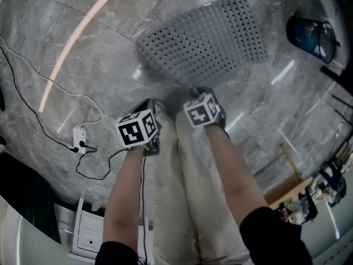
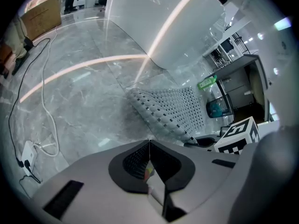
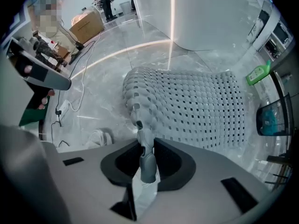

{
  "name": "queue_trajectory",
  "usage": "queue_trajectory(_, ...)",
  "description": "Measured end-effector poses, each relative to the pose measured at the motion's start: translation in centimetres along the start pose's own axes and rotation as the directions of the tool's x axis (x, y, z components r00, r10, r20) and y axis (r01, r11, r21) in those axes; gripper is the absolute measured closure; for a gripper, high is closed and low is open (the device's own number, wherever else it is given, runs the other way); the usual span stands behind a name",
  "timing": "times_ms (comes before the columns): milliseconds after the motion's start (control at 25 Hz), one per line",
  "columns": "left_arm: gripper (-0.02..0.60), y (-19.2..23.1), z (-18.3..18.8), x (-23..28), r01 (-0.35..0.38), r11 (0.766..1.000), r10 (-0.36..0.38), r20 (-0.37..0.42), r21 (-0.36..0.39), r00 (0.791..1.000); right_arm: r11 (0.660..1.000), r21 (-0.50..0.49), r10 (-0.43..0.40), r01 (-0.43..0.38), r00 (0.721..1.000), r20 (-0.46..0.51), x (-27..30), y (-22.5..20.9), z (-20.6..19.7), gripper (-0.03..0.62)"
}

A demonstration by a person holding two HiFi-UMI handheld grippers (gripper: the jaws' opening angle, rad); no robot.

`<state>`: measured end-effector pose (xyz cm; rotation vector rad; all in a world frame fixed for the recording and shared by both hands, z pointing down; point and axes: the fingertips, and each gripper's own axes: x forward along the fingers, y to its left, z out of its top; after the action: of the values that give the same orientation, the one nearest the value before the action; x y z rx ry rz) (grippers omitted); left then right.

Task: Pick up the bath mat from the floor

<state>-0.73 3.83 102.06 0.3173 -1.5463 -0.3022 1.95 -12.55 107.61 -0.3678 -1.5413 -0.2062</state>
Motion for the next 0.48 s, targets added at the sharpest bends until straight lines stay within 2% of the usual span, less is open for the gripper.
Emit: queue_trajectory(480, 0.58, -3.4, -0.6, -5.4, 0.0, 1.0, 0.0, -0.004, 0.028, 1.0, 0.998, -0.024, 0.051, -0.051, 0.999, -0.015, -7.4, 0.9, 0.1, 0.522)
